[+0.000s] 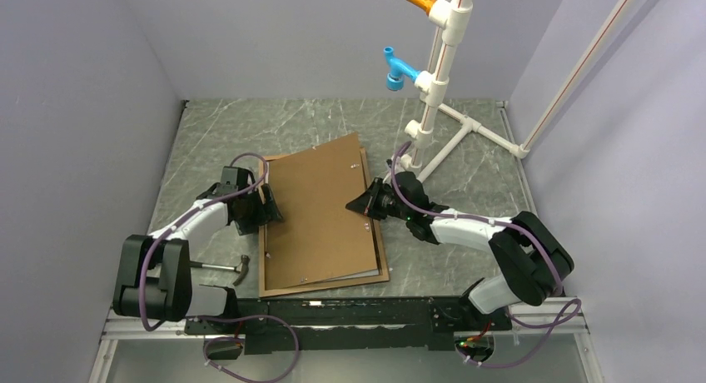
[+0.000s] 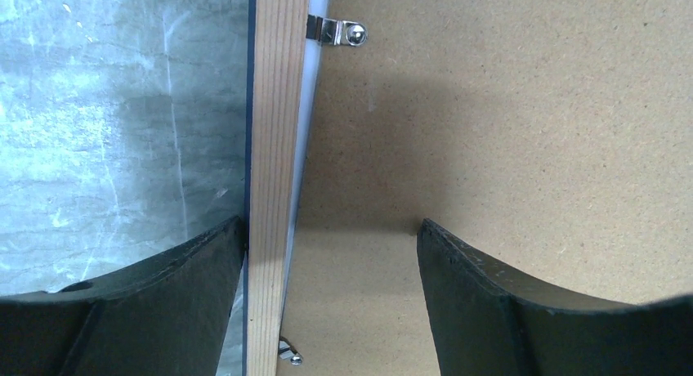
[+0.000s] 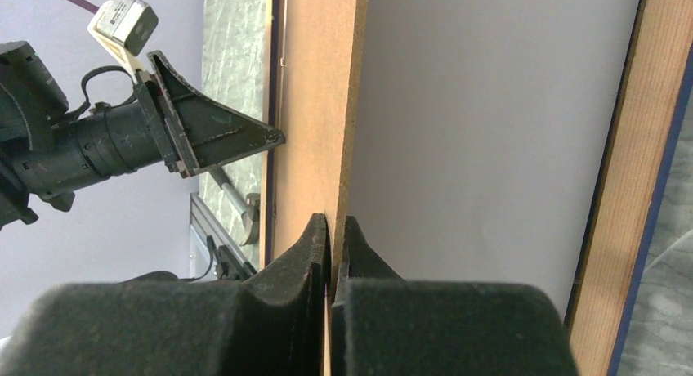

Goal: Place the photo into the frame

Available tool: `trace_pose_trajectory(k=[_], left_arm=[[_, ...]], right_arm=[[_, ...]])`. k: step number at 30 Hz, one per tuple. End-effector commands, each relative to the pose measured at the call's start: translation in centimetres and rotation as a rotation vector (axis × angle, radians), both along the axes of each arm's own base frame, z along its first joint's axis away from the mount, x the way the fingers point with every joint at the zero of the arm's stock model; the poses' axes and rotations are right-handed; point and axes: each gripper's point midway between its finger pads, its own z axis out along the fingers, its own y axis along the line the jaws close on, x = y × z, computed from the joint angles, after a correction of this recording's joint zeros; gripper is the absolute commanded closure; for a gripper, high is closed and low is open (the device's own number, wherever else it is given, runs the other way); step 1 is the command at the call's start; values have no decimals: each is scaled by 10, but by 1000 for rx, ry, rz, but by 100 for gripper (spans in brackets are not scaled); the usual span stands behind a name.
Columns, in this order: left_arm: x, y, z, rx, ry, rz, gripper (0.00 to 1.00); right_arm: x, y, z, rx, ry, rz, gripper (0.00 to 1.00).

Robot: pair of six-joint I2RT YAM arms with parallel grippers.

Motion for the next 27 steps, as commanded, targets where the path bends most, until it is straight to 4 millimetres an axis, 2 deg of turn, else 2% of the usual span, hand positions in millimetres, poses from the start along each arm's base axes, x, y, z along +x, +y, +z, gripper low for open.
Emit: trace_pose_trajectory(k=[1, 10, 15, 20, 27], left_arm=[[17, -7, 10, -30, -43, -4, 20], [31, 10, 14, -24, -52, 32, 19], [43, 7, 21, -96, -85, 7, 16], [55, 5, 14, -113, -59, -2, 16], [77, 3, 12, -119, -48, -18, 17]], right_arm=[[-44, -39, -88, -356, 99, 128, 100], [-46, -45, -101, -408, 116, 131, 100], [-57, -47, -103, -385, 152, 139, 100], [-62, -48, -92, -365, 148, 141, 99], [-56, -39, -59, -312, 75, 165, 100]])
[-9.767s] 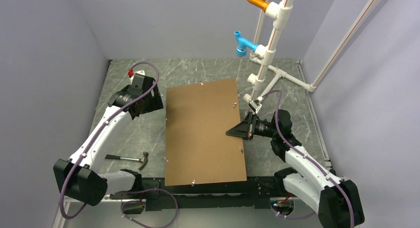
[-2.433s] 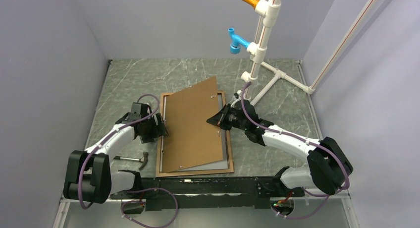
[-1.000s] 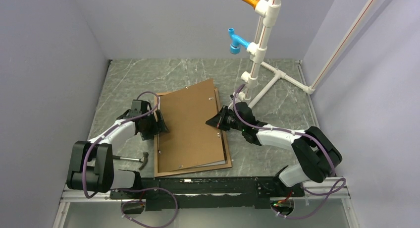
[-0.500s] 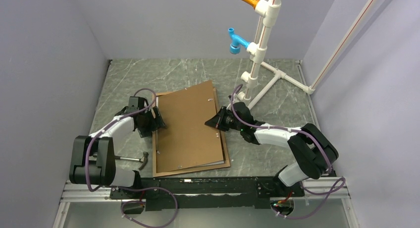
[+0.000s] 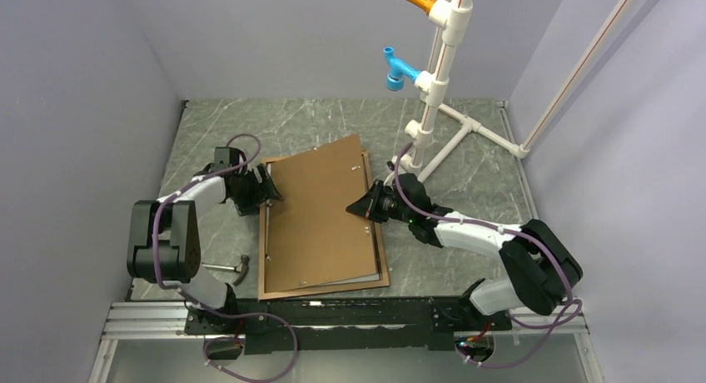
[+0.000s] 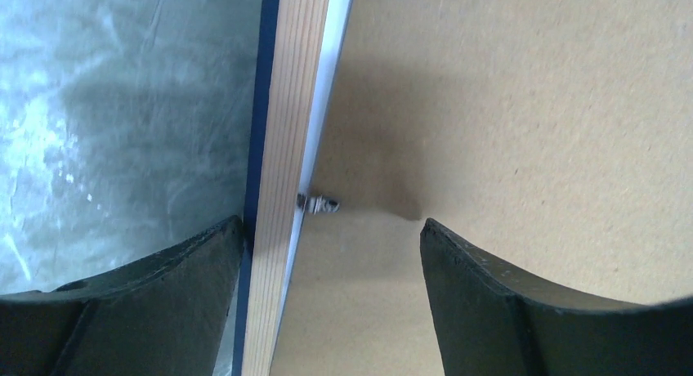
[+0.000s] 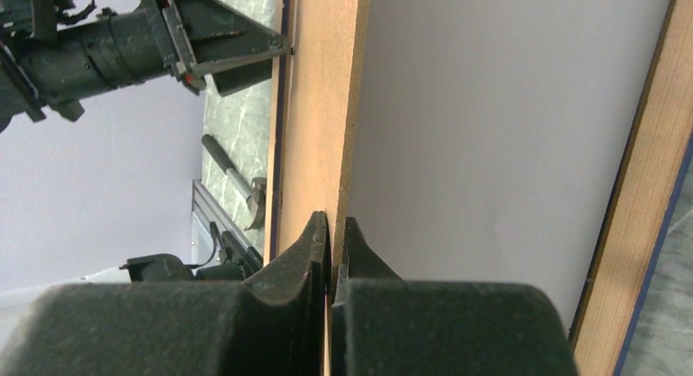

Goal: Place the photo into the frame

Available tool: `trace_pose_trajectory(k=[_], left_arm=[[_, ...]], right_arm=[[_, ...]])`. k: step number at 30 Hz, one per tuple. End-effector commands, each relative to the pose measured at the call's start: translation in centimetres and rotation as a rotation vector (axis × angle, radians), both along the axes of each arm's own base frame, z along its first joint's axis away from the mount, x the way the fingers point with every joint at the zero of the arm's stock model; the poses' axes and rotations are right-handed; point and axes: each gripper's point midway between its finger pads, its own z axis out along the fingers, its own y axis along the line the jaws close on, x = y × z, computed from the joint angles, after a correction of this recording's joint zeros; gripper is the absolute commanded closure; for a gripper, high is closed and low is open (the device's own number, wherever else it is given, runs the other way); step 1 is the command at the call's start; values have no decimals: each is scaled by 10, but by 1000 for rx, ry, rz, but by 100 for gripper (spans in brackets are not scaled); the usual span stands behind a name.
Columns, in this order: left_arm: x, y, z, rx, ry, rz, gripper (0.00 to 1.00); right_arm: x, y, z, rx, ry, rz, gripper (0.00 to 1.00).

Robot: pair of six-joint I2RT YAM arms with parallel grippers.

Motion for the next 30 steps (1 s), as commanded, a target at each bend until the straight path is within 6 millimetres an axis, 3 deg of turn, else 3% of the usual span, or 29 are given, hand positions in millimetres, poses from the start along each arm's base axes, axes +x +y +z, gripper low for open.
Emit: trace_pose_trajectory(k=[1, 8, 18, 30], left_arm=[[22, -7, 8, -26, -49, -48, 18], [27, -16, 7, -77, -55, -80, 19], [22, -20, -2, -101, -44, -89, 20], [13, -17, -4, -83, -37, -88, 20]], right_arm=[[-43, -35, -61, -294, 60, 159, 100], [-46, -15, -41, -188, 14, 243, 100], [-51, -17, -71, -220, 64, 261, 100], [-63, -10, -20, -79, -114, 345, 100]])
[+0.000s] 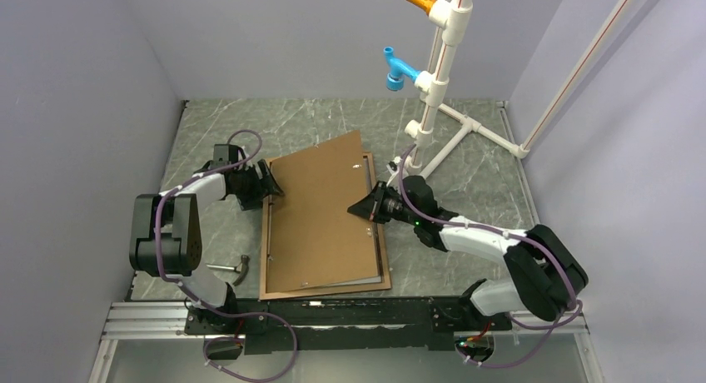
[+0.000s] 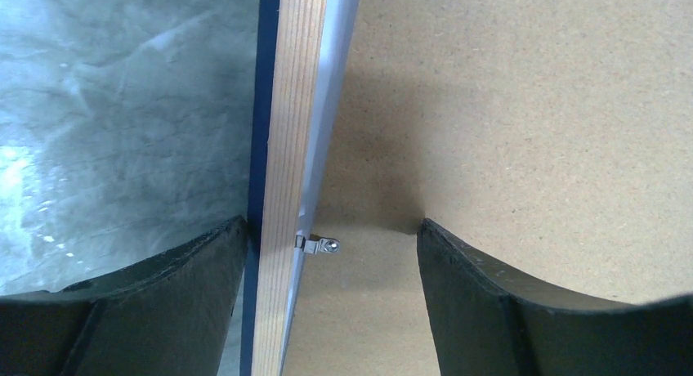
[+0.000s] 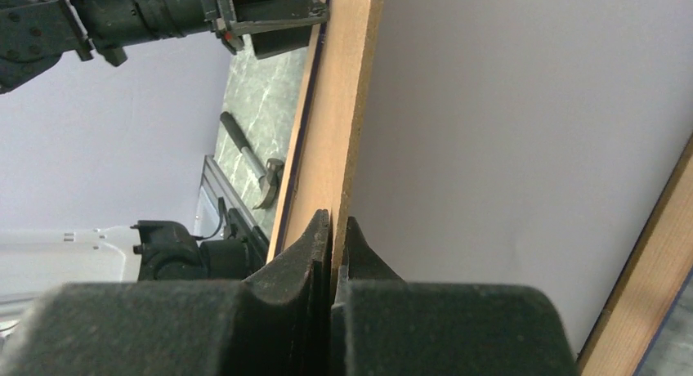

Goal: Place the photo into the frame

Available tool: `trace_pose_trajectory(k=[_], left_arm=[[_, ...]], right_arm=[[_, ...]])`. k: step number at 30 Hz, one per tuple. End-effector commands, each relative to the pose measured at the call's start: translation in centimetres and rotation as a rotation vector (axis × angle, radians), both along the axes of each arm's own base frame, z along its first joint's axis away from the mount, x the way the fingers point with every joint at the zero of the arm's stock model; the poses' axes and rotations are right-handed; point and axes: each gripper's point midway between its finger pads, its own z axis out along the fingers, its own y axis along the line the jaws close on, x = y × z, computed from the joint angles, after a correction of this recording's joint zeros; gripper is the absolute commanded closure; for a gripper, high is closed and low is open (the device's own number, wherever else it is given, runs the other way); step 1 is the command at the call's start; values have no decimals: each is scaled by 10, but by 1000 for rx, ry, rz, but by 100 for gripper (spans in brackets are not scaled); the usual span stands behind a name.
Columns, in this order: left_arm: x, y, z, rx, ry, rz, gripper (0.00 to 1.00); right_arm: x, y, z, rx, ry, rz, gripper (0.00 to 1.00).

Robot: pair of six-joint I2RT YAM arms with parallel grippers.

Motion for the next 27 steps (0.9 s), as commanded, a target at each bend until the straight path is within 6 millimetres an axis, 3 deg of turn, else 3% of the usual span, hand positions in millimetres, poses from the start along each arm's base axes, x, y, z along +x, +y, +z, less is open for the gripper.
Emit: trace_pose_trajectory(k=[1, 14, 27], left_arm=[[-7, -14, -5, -43, 3, -52, 20], [-11, -20, -7, -33, 18, -80, 21], [-8, -26, -6, 25, 33, -131, 21]], right_arm=[[-56, -11, -34, -141, -44, 249, 100], [-53, -23, -104, -300, 177, 177, 100], [-48, -13, -117, -343, 164, 289, 98]])
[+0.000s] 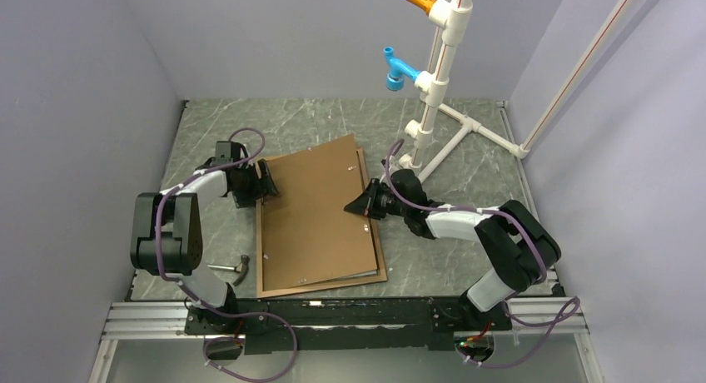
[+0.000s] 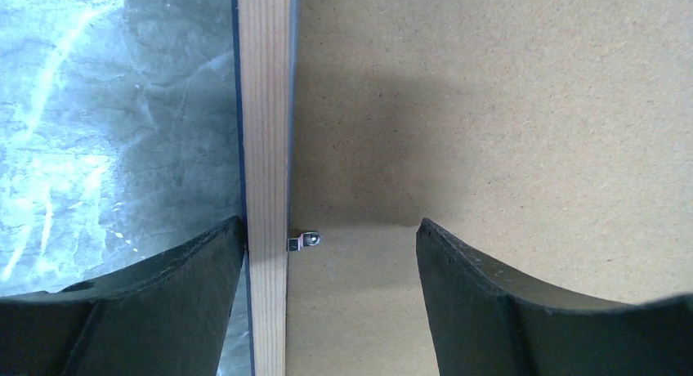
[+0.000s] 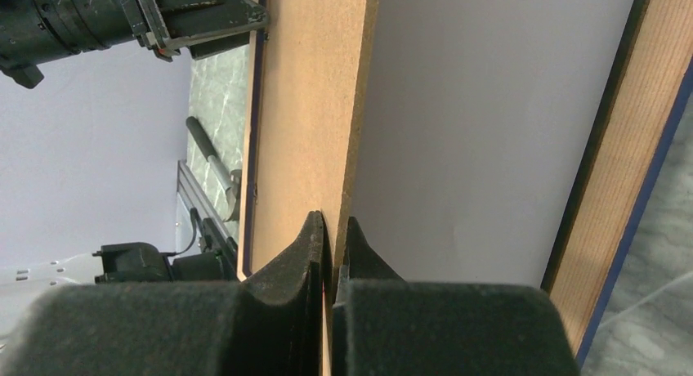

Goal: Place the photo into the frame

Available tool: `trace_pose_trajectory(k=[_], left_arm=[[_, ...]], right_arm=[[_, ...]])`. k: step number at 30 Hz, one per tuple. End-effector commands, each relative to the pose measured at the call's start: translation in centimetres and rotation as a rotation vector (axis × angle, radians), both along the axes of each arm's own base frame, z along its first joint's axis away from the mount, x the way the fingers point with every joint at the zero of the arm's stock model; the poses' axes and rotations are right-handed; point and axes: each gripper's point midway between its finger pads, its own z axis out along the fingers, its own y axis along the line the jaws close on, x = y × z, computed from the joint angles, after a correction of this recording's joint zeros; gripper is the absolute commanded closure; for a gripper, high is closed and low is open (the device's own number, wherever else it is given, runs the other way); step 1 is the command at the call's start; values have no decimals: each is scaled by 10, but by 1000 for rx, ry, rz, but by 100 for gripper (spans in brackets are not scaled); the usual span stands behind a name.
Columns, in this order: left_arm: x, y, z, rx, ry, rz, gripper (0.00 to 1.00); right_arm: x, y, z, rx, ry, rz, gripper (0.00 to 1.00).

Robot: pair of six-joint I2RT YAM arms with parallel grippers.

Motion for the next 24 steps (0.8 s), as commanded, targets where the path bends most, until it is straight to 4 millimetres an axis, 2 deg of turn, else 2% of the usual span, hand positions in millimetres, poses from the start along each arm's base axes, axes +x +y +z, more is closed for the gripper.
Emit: trace_pose_trajectory(k=[1, 5, 12, 19, 24], left_arm=[[-11, -36, -4, -67, 50, -106, 21], [-8, -35, -2, -59, 47, -104, 21], [-2, -36, 2, -57, 34, -109, 21], [1, -32, 2, -28, 38, -128, 20], [0, -35, 1, -38, 43, -156, 21]], right_arm=[[-64, -19, -79, -291, 89, 289, 96], [-62, -25, -86, -353, 109, 285, 91], [-60, -37, -90, -412, 100, 248, 58], [-57, -36, -91, -421, 83, 258, 50], [-52, -40, -83, -453, 31, 255, 39]])
